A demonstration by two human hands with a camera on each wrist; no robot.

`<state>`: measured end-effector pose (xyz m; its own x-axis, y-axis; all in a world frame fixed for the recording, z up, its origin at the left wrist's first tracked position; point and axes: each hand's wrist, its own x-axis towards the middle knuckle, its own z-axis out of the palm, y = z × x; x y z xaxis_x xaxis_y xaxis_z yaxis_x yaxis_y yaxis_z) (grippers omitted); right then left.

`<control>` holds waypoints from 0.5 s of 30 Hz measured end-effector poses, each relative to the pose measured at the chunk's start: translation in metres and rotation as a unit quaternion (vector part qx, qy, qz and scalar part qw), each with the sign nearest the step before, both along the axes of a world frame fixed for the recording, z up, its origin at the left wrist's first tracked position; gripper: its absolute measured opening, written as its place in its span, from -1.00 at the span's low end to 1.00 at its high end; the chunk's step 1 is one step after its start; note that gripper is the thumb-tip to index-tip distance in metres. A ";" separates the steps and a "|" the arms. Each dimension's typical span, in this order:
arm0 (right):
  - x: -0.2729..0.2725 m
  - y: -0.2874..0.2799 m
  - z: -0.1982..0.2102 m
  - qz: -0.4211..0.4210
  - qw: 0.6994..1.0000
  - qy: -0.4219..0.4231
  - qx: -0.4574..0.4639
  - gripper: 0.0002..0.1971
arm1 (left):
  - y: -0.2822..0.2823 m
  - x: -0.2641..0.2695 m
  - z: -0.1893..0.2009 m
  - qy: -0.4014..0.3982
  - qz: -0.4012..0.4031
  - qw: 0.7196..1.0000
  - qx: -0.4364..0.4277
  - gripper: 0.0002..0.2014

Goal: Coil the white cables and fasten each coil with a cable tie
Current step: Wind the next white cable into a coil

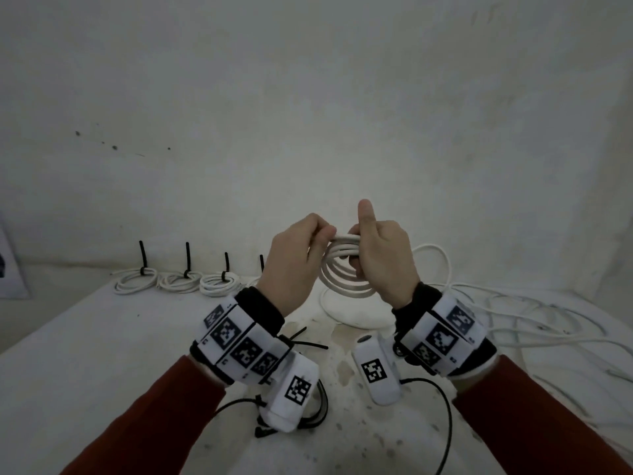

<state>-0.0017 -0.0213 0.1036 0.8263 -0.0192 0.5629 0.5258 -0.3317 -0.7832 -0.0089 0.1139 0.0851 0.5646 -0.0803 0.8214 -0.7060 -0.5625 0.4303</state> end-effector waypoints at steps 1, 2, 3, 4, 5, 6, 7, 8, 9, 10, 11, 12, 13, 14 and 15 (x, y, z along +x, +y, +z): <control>0.001 0.000 0.000 -0.023 0.999 -0.021 0.007 -0.35 | -0.003 -0.001 -0.002 0.002 0.000 1.000 -0.010 -0.80; 0.003 0.001 0.001 -0.040 0.998 -0.039 0.021 -0.43 | -0.006 -0.002 -0.003 0.004 -0.003 1.000 -0.019 -0.82; 0.005 0.001 0.001 -0.052 0.997 -0.049 0.037 -0.52 | -0.008 -0.004 -0.005 0.007 -0.011 0.999 -0.031 -0.85; 0.007 0.002 0.000 -0.060 0.996 -0.051 0.051 -0.60 | -0.010 -0.005 -0.006 0.012 -0.022 0.999 -0.040 -0.89; 0.009 0.003 -0.002 -0.064 0.995 -0.047 0.062 -0.65 | -0.012 -0.007 -0.006 0.018 -0.036 0.998 -0.042 -0.89; 0.012 0.004 -0.004 -0.067 0.994 -0.041 0.070 -0.68 | -0.012 -0.008 -0.007 0.023 -0.039 0.998 -0.032 -0.83; 0.014 0.004 -0.006 -0.068 0.994 -0.033 0.078 -0.70 | -0.012 -0.007 -0.008 0.022 -0.019 1.000 0.000 -0.77; 0.015 0.004 -0.008 -0.069 0.994 -0.025 0.085 -0.71 | -0.011 -0.007 -0.009 0.009 0.031 0.998 0.054 -0.70; 0.015 0.003 -0.008 -0.069 0.993 -0.019 0.090 -0.72 | -0.010 -0.007 -0.009 -0.005 0.086 0.990 0.113 -0.64; 0.015 0.002 -0.009 -0.065 0.993 -0.012 0.094 -0.72 | -0.009 -0.008 -0.010 -0.018 0.120 0.979 0.162 -0.59; 0.015 0.002 -0.009 -0.059 0.993 -0.007 0.100 -0.72 | -0.008 -0.008 -0.010 -0.019 0.130 0.972 0.196 -0.57; 0.015 0.001 -0.008 -0.052 0.993 -0.002 0.103 -0.72 | -0.008 -0.007 -0.010 -0.014 0.121 0.968 0.217 -0.56; 0.015 0.001 -0.009 -0.045 0.993 0.005 0.106 -0.71 | -0.006 -0.006 -0.008 0.000 0.105 0.968 0.227 -0.57; 0.014 0.001 -0.009 -0.034 0.993 0.013 0.112 -0.71 | -0.004 -0.004 -0.006 0.016 0.083 0.971 0.226 -0.60; 0.013 0.001 -0.009 -0.023 0.993 0.019 0.117 -0.71 | -0.002 -0.001 -0.003 0.038 0.052 0.973 0.219 -0.66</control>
